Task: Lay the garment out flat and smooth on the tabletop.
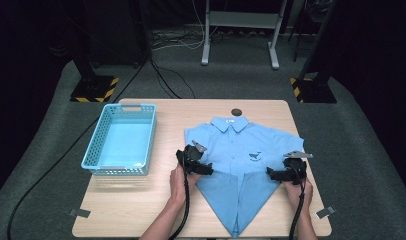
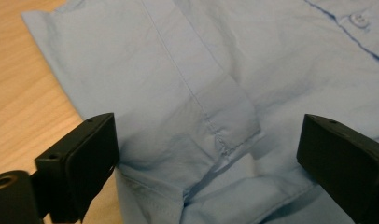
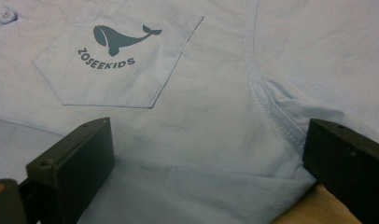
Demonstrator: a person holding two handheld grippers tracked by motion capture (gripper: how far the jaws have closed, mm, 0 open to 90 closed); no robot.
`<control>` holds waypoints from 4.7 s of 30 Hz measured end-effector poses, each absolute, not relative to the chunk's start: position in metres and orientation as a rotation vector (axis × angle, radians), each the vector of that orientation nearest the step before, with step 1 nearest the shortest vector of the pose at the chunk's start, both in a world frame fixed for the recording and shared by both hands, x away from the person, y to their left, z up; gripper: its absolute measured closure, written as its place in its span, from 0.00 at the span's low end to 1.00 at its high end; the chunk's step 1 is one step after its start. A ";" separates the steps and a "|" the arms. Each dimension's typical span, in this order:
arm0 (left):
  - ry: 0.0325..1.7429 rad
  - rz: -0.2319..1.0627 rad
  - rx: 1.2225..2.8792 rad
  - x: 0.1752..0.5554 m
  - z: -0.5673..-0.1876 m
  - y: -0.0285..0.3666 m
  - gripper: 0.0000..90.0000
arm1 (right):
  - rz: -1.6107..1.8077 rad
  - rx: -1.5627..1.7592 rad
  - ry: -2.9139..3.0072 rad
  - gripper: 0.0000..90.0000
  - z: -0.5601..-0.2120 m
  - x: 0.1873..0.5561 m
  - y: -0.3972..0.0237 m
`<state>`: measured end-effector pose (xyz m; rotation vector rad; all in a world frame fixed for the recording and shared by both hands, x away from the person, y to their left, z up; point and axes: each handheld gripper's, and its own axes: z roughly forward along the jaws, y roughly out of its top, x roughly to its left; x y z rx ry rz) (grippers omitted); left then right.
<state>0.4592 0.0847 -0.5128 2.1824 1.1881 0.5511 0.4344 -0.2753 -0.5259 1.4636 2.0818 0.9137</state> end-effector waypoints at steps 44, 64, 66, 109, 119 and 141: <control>1.199 0.578 1.998 0.467 -0.506 0.121 0.92 | 0.923 1.466 2.072 0.05 -0.526 0.435 -0.277; 1.444 0.678 1.817 0.454 -0.514 0.170 0.83 | 0.922 1.466 2.071 0.05 -0.526 0.435 -0.277; 1.453 0.688 1.824 0.452 -0.516 0.172 0.80 | 0.922 1.467 2.070 0.05 -0.526 0.435 -0.277; 1.381 0.560 1.922 0.480 -0.521 0.148 0.06 | 0.923 1.467 2.070 0.05 -0.526 0.435 -0.277; 1.214 0.560 1.921 0.434 -0.505 0.132 0.00 | 1.196 1.482 2.008 0.00 -0.520 0.424 -0.294; 1.235 0.522 2.064 0.429 -0.528 0.117 0.00 | 0.842 1.504 2.088 0.00 -0.524 0.413 -0.235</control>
